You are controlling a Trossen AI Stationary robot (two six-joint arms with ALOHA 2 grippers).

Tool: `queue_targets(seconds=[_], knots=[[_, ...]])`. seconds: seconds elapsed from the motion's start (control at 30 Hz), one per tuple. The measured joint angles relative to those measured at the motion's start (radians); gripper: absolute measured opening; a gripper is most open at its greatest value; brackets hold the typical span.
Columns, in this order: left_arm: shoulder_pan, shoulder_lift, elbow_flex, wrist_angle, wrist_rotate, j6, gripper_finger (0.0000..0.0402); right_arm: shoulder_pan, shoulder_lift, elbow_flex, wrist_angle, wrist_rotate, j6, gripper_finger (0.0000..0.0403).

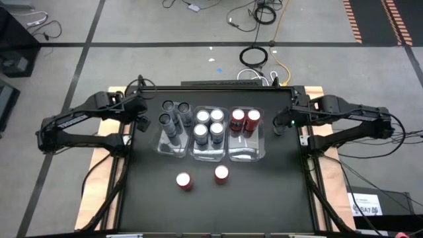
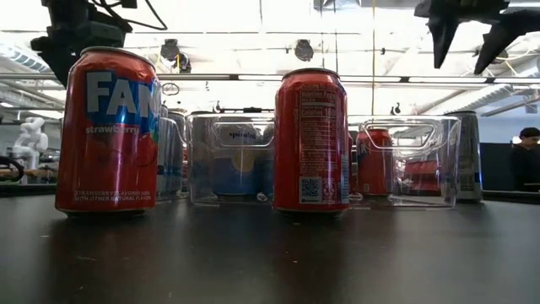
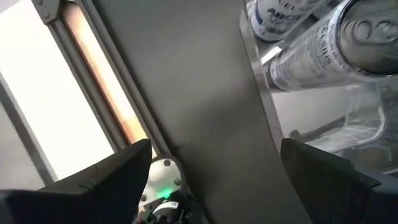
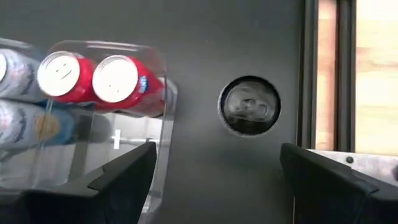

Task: Sort soda cans
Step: Put the white-blue soda can into the left transparent bin

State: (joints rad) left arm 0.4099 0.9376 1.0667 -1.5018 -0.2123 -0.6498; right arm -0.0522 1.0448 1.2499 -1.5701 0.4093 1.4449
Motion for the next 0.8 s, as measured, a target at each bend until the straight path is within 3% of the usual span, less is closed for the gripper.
queue_targets(seconds=[0.37, 0.6, 0.8], knots=[[0.000, -0.005, -0.001, 0.009, 0.012, -0.052, 0.0366, -0.302, 0.000, -0.147, 0.080, -0.156, -0.245, 0.0336], [0.000, -0.005, -0.001, 0.051, 0.070, -0.060, 0.0366, -0.432, 0.000, -0.247, 0.223, -0.231, -0.407, 0.0336], [0.000, -0.005, -0.001, 0.095, 0.074, -0.103, 0.0366, -0.499, 0.000, -0.324, 0.285, -0.233, -0.511, 0.0336]])
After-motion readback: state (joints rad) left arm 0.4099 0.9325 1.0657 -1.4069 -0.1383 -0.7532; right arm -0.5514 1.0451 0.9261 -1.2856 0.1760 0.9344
